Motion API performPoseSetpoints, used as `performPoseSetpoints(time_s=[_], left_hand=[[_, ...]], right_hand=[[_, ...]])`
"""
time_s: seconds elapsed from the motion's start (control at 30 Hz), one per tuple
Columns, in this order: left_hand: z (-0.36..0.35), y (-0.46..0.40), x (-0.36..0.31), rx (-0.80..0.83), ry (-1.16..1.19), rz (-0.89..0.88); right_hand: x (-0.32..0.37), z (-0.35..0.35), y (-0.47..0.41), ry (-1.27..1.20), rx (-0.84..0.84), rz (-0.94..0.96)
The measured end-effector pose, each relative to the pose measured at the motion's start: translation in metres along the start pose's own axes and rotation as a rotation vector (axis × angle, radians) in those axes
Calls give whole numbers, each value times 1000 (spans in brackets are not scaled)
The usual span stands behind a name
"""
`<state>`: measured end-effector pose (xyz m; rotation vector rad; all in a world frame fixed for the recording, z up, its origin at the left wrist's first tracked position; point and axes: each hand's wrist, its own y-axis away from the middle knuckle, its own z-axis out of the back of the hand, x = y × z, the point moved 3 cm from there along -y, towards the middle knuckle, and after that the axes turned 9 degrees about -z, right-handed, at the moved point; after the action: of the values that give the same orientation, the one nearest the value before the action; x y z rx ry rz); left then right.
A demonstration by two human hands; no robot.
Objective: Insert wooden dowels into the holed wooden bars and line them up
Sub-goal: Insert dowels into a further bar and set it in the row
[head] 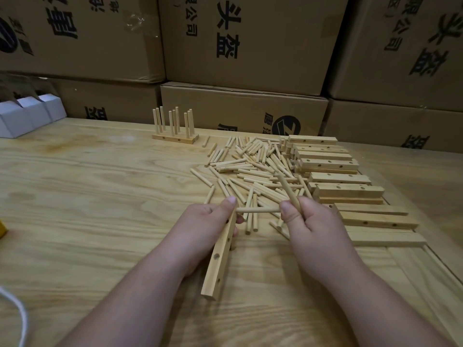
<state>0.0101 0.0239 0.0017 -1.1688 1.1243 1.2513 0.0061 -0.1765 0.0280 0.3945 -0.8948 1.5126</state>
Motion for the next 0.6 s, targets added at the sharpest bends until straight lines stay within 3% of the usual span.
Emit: performPoseSetpoints(time_s=[0.4,0.6], left_hand=[[0,4,-1,60,13,-63],[-6,6,-6,161,193,-32]], right_hand=[[-6,-2,3,-239,113,-305],[-6,4,3,-421,-45,-398]])
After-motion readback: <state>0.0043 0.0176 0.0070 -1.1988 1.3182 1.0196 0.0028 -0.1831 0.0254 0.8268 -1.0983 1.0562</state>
